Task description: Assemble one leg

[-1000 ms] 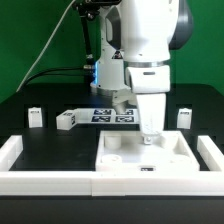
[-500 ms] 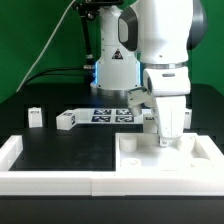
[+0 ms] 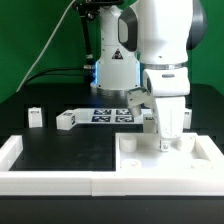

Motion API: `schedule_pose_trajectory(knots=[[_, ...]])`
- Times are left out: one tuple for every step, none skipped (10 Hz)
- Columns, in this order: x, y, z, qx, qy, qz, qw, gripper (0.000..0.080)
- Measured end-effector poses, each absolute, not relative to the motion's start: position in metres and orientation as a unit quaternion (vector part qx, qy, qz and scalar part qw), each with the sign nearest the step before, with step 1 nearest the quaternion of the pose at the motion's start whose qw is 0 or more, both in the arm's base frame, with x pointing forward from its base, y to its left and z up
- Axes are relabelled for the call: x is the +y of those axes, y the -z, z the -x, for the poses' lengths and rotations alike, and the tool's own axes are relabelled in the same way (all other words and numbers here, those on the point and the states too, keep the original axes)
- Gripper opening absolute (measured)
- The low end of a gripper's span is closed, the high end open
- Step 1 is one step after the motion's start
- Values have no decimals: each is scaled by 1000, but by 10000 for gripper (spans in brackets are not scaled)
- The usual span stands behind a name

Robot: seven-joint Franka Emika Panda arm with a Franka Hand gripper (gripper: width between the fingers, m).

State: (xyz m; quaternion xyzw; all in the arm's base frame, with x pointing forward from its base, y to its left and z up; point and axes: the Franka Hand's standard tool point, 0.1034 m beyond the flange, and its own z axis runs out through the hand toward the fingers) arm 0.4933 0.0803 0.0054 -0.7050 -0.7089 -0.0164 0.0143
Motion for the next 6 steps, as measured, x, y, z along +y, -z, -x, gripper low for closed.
schedule_pose_trajectory(knots=[[80, -5, -493, -709, 16, 705, 14, 616], [80, -5, -493, -709, 16, 705, 14, 616], [80, -5, -493, -709, 16, 705, 15, 643], [80, -5, -493, -709, 16, 705, 15, 643], [80, -6, -492, -702, 16, 712, 14, 648], [80, -16, -487, -685, 17, 729, 11, 649]])
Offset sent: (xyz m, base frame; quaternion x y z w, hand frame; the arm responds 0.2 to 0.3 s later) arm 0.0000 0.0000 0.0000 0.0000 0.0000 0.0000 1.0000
